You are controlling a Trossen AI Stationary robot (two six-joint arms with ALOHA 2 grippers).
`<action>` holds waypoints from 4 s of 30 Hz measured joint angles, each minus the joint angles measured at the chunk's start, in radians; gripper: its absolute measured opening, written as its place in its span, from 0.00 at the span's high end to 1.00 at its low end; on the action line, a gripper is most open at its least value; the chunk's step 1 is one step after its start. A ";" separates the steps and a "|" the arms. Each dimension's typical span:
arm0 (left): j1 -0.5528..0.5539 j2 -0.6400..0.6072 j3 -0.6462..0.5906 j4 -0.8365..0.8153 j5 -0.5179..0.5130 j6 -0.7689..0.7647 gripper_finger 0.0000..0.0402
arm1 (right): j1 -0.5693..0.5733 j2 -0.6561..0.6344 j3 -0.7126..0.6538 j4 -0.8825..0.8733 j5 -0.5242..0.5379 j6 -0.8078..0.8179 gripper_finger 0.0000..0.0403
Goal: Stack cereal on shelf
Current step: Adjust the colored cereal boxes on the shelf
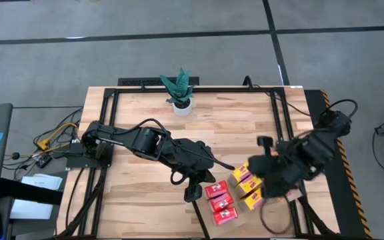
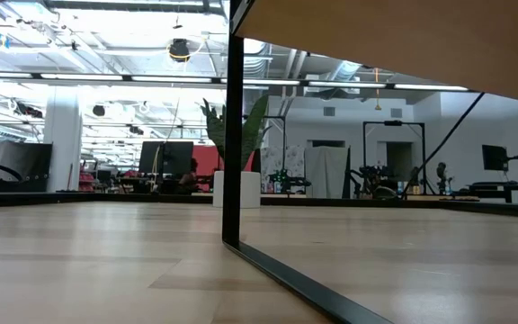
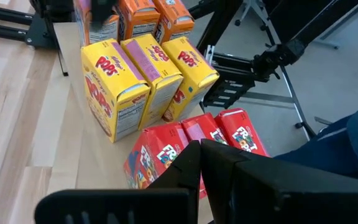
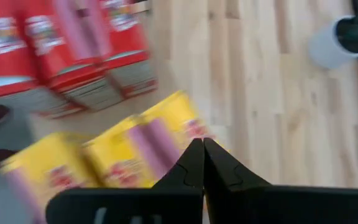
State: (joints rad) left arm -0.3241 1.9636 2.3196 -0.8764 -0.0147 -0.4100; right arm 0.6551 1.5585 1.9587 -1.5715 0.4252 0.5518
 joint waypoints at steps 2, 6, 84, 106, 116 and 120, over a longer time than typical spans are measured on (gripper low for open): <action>-0.001 0.000 0.000 0.000 0.000 -0.007 1.00 | -0.042 0.000 0.000 0.000 -0.001 -0.045 0.99; -0.004 0.000 0.000 -0.001 0.000 -0.016 1.00 | -0.106 0.000 0.000 0.000 -0.032 -0.109 0.97; -0.037 0.000 0.000 -0.008 -0.046 0.003 1.00 | -0.080 -0.065 -0.220 0.039 -0.202 -0.043 0.95; -0.036 0.000 0.000 -0.002 -0.058 -0.021 1.00 | -0.065 -0.069 -0.064 0.001 -0.157 -0.009 0.96; -0.035 0.000 0.000 0.000 -0.058 -0.021 1.00 | 0.122 -0.069 -0.081 0.000 -0.165 0.214 0.95; -0.035 0.000 0.000 0.000 -0.058 -0.021 1.00 | 0.147 -0.069 -0.080 0.000 -0.147 0.261 0.97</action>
State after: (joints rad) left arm -0.3595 1.9636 2.3192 -0.8768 -0.0727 -0.4305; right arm 0.8018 1.4895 1.8782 -1.5711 0.2783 0.8132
